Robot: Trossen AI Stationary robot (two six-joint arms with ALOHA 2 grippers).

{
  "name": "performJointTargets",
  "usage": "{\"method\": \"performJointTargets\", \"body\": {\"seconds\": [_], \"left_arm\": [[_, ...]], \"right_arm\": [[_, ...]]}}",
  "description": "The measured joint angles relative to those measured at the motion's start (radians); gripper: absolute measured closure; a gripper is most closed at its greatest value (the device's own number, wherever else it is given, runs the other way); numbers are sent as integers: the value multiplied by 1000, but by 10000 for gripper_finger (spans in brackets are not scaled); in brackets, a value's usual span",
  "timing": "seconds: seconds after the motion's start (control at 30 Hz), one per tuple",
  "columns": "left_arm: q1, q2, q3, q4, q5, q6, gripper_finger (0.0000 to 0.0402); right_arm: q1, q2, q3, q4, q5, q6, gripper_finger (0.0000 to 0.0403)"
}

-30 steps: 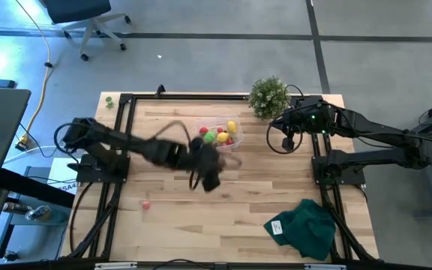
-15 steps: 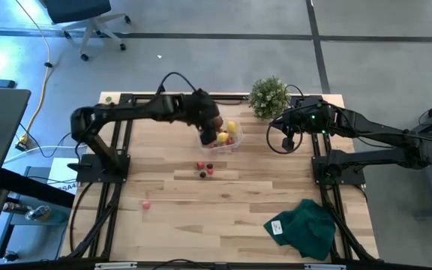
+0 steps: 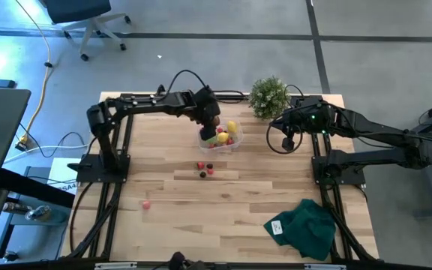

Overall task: Pick and placing Produce into tupperware
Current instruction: Put the brown kiwi into the transparent bin

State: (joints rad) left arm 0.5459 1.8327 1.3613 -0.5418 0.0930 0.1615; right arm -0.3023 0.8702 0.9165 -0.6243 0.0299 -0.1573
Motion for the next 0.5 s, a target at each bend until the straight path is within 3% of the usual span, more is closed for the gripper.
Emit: {"method": "performJointTargets", "body": {"seconds": [0.5], "left_arm": [[-3,115,0,69,42,16,158]], "right_arm": [[0,0,0,0,0,0,402]]}}
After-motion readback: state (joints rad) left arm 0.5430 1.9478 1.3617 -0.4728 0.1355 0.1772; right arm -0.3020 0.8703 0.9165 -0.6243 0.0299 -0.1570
